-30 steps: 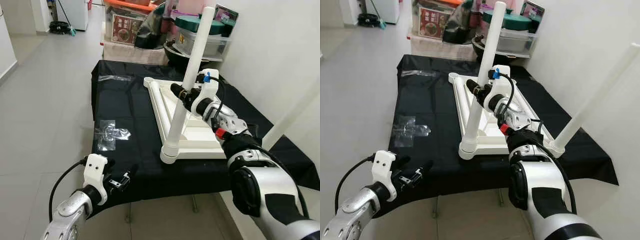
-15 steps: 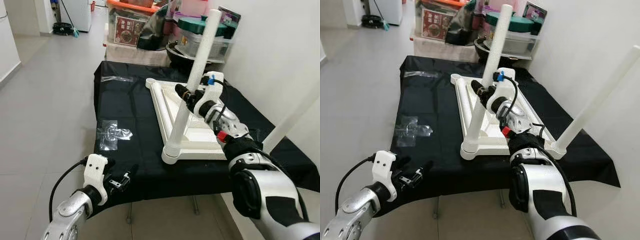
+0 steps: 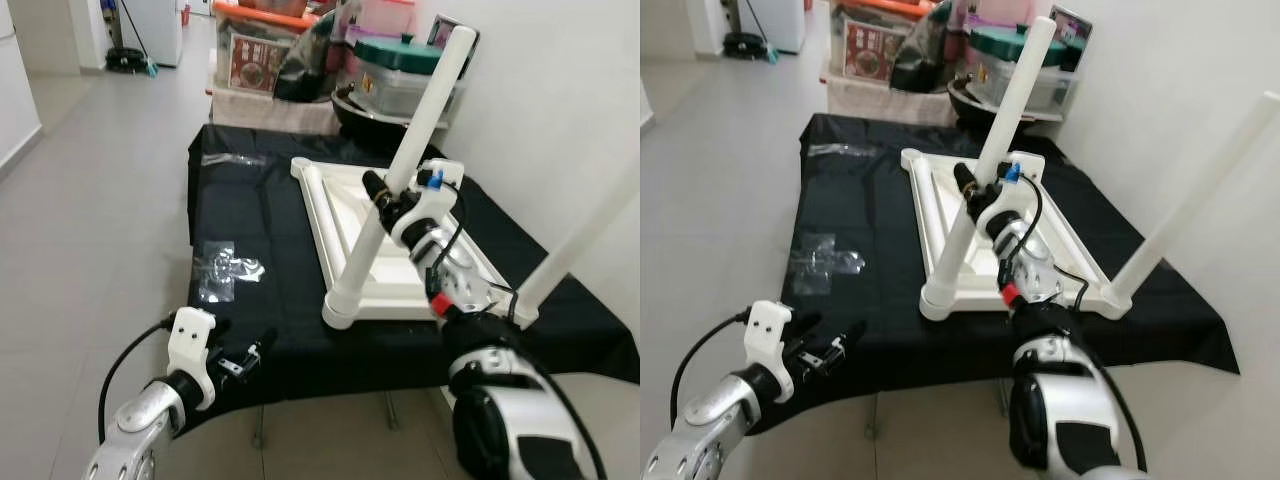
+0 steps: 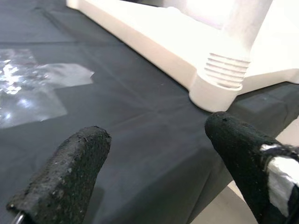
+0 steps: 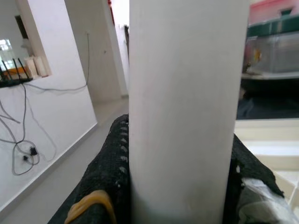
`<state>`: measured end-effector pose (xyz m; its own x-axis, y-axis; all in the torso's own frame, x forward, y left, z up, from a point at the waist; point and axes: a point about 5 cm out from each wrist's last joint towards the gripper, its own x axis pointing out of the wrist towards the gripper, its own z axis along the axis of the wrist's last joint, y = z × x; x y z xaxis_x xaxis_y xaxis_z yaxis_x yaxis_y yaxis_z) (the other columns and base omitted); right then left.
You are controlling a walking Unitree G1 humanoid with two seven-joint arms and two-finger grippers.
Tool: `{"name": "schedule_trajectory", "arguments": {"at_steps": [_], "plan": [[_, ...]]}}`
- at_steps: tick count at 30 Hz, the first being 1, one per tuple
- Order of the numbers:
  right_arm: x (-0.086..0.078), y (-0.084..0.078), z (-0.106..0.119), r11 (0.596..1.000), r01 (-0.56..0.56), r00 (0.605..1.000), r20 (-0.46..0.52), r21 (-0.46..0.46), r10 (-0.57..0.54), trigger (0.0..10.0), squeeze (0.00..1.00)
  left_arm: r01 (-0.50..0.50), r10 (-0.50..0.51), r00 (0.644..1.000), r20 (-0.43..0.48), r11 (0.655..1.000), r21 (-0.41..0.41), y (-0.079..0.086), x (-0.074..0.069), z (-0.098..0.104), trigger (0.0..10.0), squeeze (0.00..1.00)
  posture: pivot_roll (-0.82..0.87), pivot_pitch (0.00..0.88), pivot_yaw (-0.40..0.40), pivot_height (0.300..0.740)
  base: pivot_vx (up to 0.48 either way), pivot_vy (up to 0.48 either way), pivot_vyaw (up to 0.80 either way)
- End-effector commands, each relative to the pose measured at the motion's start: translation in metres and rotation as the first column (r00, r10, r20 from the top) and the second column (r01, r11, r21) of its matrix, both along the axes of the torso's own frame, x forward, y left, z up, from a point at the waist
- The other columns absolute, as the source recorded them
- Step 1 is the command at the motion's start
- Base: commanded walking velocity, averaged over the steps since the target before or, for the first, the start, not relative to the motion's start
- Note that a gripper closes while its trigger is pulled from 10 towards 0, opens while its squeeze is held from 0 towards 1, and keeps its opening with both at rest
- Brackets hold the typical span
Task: Building children table
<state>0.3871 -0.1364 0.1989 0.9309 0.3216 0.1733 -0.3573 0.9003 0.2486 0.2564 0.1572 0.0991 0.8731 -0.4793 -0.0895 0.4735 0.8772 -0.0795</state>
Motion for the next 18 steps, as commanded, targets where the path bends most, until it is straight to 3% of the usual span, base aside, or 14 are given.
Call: {"name": "schedule_trajectory", "arguments": {"at_steps": [1,7,18], "plan": [[-0.019,0.007,-0.068,0.994,-0.065,0.967,-0.251,-0.091,0.04,0.0,0.0,0.012,-0.012,1.0,-0.006,1.0,-0.012,-0.004,0.001,-0.002,10.0,0.0,0.04,0.0,-0.15,0.74,0.0,0.0,0.0],[-0.032,0.013,-0.068,0.987,-0.102,0.977,-0.198,-0.125,0.076,0.0,0.0,0.014,-0.014,1.0,-0.006,1.0,-0.014,-0.003,0.001,-0.002,10.0,0.0,0.04,0.0,-0.144,0.74,0.0,0.0,0.0],[-0.033,0.013,-0.062,0.981,-0.123,0.976,-0.196,-0.148,0.093,0.0,0.0,0.02,-0.02,1.0,-0.008,1.0,-0.016,-0.004,0.002,-0.002,10.0,0.0,0.04,0.0,-0.145,0.74,0.0,0.0,0.0]]}}
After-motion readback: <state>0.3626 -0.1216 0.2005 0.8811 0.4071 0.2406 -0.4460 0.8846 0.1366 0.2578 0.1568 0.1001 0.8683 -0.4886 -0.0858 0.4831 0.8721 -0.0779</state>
